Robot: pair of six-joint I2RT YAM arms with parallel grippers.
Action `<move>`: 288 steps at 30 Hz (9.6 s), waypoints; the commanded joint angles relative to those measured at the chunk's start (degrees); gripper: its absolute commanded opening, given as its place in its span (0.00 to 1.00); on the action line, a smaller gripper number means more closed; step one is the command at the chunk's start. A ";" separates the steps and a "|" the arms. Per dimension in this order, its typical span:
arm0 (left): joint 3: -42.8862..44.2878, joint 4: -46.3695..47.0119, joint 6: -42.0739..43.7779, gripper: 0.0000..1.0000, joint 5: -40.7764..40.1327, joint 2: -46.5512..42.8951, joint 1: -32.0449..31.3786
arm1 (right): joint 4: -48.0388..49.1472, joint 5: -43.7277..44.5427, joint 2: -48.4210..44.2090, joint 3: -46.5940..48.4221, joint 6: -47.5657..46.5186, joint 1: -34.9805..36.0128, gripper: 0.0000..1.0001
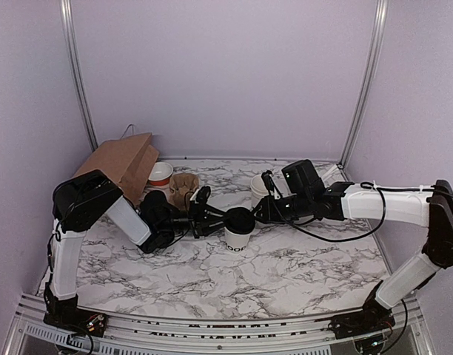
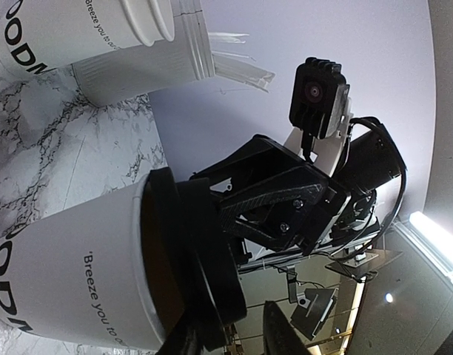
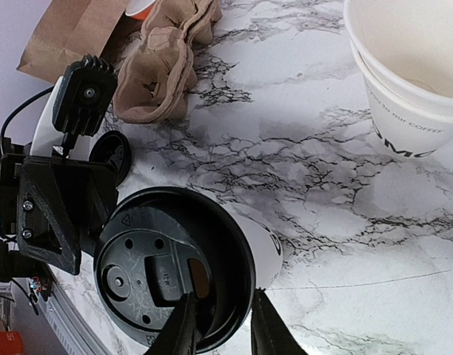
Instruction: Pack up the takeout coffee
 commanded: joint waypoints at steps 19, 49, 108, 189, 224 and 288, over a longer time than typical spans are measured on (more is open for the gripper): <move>-2.74 2.56 1.33 0.28 0.36 -3.25 1.42 | -1.59 1.50 1.20 3.46 -1.16 1.04 0.26; -7.18 -4.22 7.12 0.28 -0.81 -7.35 3.88 | -3.97 3.54 2.20 5.95 -2.35 2.37 0.27; 12.39 -83.48 44.83 0.51 -27.03 -25.68 -5.07 | -11.60 14.10 5.63 12.55 -5.95 6.68 0.35; 14.73 -92.81 43.41 0.33 -36.75 -15.97 -8.82 | -14.95 19.13 6.58 11.68 -6.47 9.14 0.54; 14.19 -93.93 43.58 0.31 -35.36 -14.58 -8.42 | -12.12 15.14 11.04 16.14 -7.14 4.49 0.38; 14.24 -95.74 43.79 0.33 -36.91 -14.38 -7.98 | -4.49 27.12 13.70 0.51 -3.42 12.49 0.34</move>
